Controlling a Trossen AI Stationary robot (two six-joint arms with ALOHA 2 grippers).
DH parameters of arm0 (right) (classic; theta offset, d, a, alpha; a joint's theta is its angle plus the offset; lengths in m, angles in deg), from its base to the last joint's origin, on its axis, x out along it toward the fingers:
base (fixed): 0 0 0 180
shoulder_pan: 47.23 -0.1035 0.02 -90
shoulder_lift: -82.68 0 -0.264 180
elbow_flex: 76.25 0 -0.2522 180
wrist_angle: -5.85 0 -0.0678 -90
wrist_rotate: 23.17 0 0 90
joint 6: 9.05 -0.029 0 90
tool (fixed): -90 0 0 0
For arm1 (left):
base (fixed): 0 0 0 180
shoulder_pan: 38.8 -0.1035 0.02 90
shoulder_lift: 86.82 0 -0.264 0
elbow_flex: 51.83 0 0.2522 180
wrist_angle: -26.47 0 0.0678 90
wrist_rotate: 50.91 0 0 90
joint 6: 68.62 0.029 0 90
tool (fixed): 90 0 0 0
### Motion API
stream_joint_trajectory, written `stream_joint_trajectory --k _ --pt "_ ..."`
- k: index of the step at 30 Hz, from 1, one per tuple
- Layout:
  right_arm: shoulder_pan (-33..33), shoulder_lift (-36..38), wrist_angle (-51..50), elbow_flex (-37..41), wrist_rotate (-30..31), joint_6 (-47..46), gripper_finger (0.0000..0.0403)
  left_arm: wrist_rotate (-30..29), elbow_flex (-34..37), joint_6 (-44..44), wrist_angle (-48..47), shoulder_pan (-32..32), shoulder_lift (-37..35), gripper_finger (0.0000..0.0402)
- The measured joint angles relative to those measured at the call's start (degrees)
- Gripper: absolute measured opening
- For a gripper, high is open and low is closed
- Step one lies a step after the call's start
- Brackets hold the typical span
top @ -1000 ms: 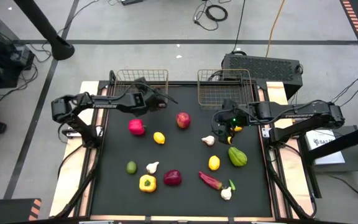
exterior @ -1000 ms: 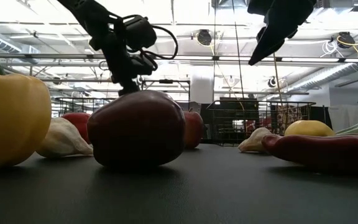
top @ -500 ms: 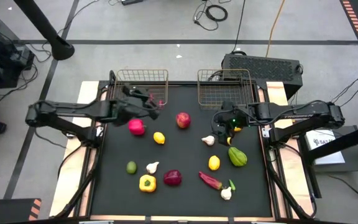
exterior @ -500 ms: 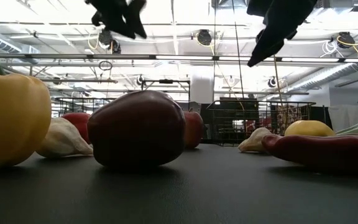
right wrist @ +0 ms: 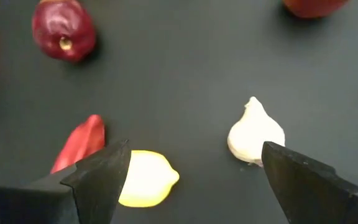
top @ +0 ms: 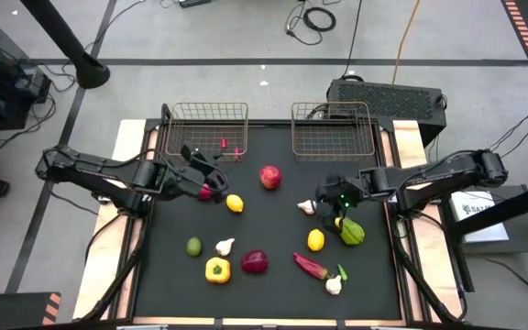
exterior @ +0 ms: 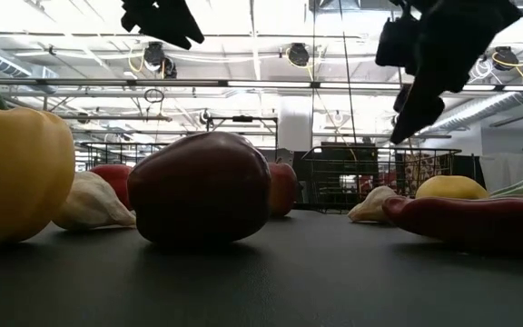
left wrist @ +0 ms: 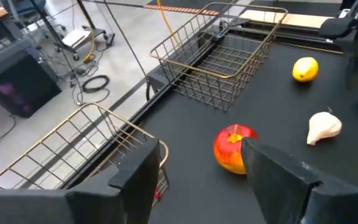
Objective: Sort produce into baskets
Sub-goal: Put the top right garlic into the left wire basket
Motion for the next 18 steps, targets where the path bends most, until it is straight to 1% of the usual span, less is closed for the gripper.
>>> stream_joint_trajectory --k 7,12,16,18 --pt "-1.02 -0.85 5.45 1.98 0.64 4.97 0.0353 1.51 0.0 0.17 0.02 0.24 0.0 0.0232" --pt "-1.0 -4.0 5.9 2.02 3.99 8.35 0.0352 1.51 0.0 0.13 0.02 0.22 0.07 0.0232" --pt "-0.58 -7.91 6.1 2.03 9.02 12.96 0.0352 1.46 0.0 0.11 0.21 0.22 0.07 0.0232" --pt "-0.12 -10.33 6.07 2.03 9.52 15.06 0.0352 1.44 0.0 0.09 0.48 0.22 0.07 0.0232"
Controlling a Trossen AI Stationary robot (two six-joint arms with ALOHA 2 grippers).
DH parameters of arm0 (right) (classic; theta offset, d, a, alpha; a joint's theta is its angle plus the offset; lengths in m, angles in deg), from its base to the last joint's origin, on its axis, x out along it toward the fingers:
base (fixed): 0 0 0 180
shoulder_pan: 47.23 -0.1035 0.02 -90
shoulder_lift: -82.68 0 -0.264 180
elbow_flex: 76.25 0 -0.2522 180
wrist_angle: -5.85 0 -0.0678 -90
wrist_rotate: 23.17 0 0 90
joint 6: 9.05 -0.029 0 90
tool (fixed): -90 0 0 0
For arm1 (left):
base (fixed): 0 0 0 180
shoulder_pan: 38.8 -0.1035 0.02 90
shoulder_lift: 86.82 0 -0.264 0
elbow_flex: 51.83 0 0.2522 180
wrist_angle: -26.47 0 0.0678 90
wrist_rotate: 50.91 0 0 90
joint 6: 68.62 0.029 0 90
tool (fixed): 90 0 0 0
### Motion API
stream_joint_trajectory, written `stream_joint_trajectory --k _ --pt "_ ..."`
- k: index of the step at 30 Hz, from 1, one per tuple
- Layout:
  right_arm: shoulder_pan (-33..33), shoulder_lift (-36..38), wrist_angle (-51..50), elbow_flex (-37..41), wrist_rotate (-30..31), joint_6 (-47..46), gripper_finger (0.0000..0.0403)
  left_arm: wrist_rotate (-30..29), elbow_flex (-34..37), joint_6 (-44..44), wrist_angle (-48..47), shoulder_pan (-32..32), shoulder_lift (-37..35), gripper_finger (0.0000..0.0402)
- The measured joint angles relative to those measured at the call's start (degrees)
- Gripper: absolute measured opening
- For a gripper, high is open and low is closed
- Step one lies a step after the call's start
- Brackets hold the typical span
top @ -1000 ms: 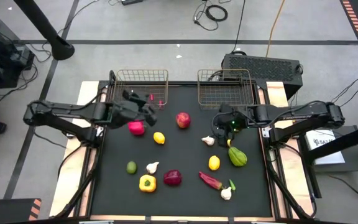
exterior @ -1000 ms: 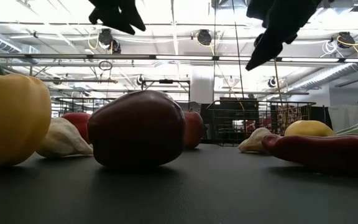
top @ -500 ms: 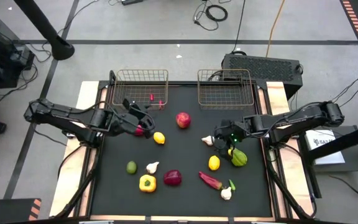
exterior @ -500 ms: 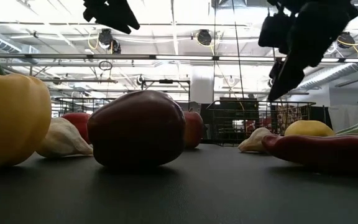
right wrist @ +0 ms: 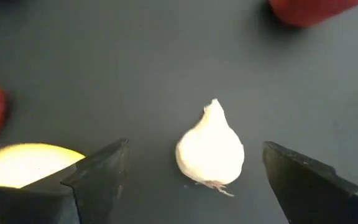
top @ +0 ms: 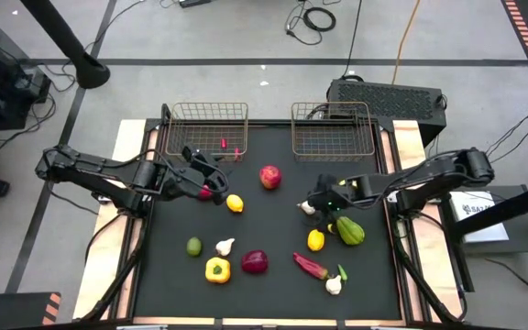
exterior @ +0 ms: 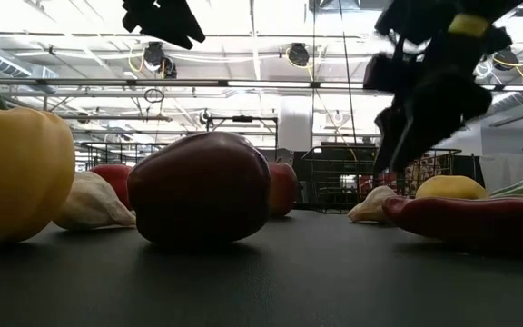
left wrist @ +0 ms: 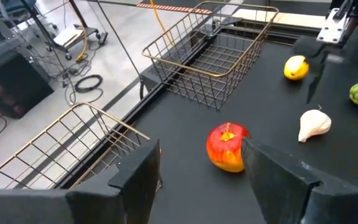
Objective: Sort produce into baskets
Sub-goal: Put the top right garlic into the left wire basket
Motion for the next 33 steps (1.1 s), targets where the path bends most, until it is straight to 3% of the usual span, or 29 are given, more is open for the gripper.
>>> stream_joint_trajectory --k 12,27,33 --pt "4.38 -9.34 3.55 0.0 -0.26 2.61 0.0352 0.02 0.04 0.85 -0.11 -0.04 1.29 0.0232" --pt "5.17 -9.88 3.34 0.0 -0.47 -1.53 0.035 -0.02 0.04 1.88 0.17 -0.07 1.75 0.0232" --pt "5.17 -9.88 3.01 0.0 -3.55 -1.55 0.0287 -0.02 0.04 1.86 0.17 -0.13 1.75 0.0232"
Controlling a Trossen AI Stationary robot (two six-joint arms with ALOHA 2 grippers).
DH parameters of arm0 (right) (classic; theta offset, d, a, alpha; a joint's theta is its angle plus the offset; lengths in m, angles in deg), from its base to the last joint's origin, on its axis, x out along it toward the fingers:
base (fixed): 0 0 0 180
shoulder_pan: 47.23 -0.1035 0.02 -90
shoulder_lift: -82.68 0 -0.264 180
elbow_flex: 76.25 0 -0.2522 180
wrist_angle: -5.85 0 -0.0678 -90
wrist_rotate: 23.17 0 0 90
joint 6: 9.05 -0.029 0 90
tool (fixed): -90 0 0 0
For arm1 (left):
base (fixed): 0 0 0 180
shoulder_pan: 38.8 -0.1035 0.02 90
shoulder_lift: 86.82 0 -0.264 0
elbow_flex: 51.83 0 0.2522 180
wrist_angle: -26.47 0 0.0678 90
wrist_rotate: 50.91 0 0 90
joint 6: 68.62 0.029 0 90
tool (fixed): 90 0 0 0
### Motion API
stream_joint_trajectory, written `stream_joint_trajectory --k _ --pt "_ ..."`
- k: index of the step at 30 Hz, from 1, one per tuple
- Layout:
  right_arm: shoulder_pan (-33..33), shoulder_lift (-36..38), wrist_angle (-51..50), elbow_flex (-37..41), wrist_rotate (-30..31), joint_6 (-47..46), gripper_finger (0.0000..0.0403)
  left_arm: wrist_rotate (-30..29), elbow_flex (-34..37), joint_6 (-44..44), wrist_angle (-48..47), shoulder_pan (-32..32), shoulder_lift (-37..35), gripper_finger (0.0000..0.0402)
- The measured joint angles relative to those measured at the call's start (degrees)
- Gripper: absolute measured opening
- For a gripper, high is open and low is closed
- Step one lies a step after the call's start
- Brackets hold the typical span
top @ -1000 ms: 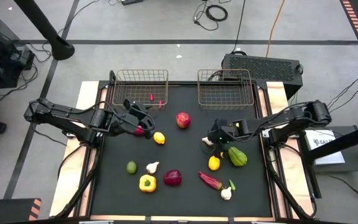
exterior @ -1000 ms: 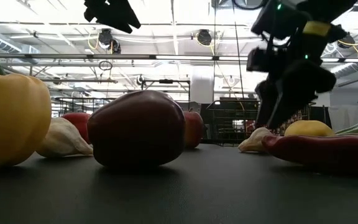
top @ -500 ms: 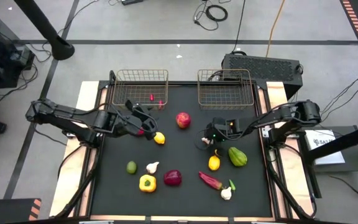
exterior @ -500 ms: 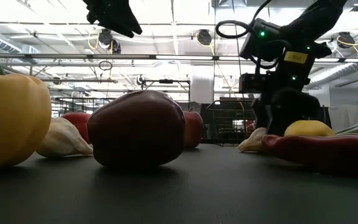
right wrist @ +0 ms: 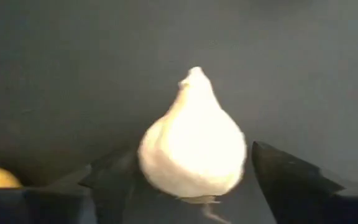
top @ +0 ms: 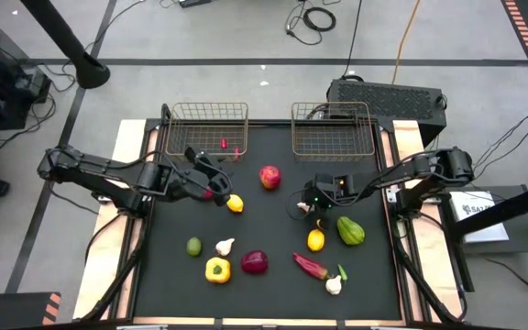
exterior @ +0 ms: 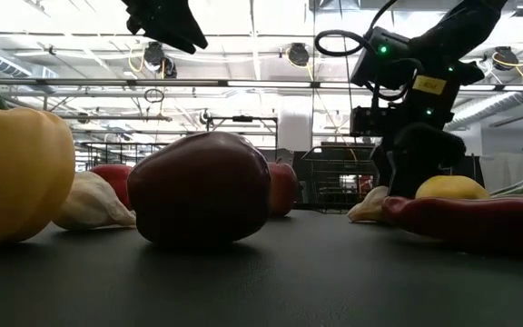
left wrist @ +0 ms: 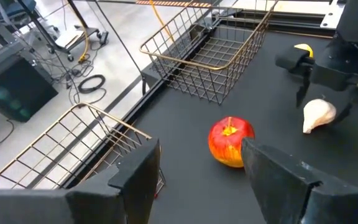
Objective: Sort produce into baskets
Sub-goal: Put the top right garlic into the left wire basket
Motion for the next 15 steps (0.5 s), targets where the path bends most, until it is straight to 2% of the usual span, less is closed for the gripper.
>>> stream_joint_trajectory --k 5,8,15 --pt "0.0 0.0 0.05 0.0 -1.4 -0.1 0.0221 0.0 0.0 -0.02 0.0 0.0 0.0 0.0232" --pt "0.0 0.0 0.07 0.0 -1.38 0.28 0.0197 0.0 0.0 -0.02 0.0 0.0 0.0 0.0232" --pt "0.0 0.0 0.51 -0.76 -1.38 0.44 0.0196 0.0 0.0 -0.04 0.01 0.01 0.0 0.0232"
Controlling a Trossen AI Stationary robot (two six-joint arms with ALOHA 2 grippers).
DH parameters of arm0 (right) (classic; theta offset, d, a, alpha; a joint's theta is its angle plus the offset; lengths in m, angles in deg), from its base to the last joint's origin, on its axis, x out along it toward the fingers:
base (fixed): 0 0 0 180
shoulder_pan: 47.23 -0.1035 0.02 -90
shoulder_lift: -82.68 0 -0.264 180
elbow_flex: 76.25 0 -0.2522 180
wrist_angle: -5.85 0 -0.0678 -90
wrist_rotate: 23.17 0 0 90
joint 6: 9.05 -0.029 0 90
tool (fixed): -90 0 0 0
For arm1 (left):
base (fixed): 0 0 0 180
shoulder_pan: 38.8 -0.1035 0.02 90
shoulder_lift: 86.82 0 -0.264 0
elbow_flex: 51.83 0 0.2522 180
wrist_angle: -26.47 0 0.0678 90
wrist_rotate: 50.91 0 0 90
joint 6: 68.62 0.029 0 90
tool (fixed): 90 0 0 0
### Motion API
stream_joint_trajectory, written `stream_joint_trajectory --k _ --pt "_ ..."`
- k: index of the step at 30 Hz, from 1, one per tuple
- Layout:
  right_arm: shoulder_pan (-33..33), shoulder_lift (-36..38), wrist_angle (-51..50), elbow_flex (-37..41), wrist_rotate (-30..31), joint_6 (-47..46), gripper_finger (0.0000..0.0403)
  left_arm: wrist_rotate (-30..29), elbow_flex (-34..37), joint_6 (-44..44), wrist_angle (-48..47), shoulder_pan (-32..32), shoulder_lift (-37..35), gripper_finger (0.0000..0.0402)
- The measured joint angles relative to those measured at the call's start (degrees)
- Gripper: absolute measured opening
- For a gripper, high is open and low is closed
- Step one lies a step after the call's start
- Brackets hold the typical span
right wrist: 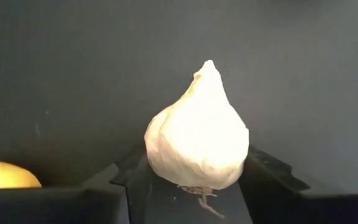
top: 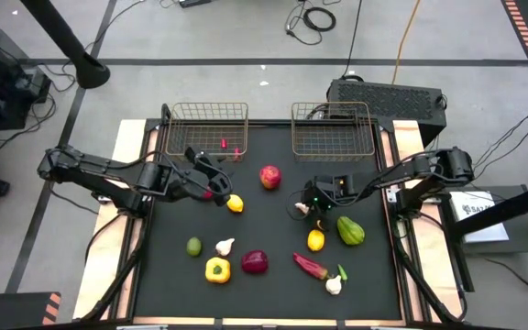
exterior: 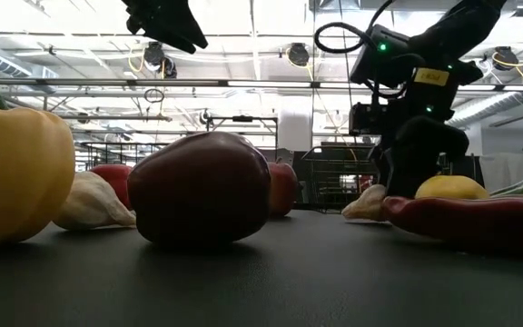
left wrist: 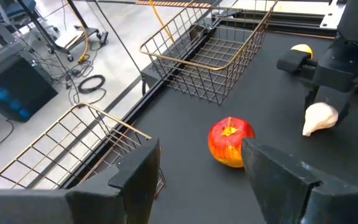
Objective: Sort produce into baskets
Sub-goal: Put the top right garlic into the left wire basket
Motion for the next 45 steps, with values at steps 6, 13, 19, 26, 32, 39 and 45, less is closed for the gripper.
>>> stream_joint_trajectory --k 6,13,19,26,32,39,45 --pt "-0.04 0.0 -0.69 -4.9 -0.34 0.04 0.0213 2.96 -0.01 -0.28 1.5 -0.01 0.61 0.0232" --pt "-0.04 0.0 -0.5 -13.58 -2.82 3.44 0.0214 7.73 0.0 5.62 5.71 -0.01 3.31 0.0232" --pt "-0.04 0.0 -0.37 -19.95 -2.8 4.61 0.0214 17.13 0.0 3.08 12.44 -0.05 5.79 0.0233" --pt "-1.91 0.0 -0.55 -22.9 -3.04 5.45 0.0214 20.81 0.0 5.79 14.79 -0.01 8.78 0.026" --pt "-3.5 0.0 -0.71 -23.19 -3.0 7.1 0.0215 22.53 0.0 11.91 16.61 -0.01 13.3 0.0288" --pt "-3.8 0.0 -1.05 -23.19 -2.8 7.34 0.0215 29.47 0.0 13.47 20.89 -0.17 17.03 0.0293" --pt "-3.8 0.0 -1.07 -23.19 -2.8 7.44 0.0215 28.28 0.02 15.96 20.59 -1.95 17.02 0.0288"
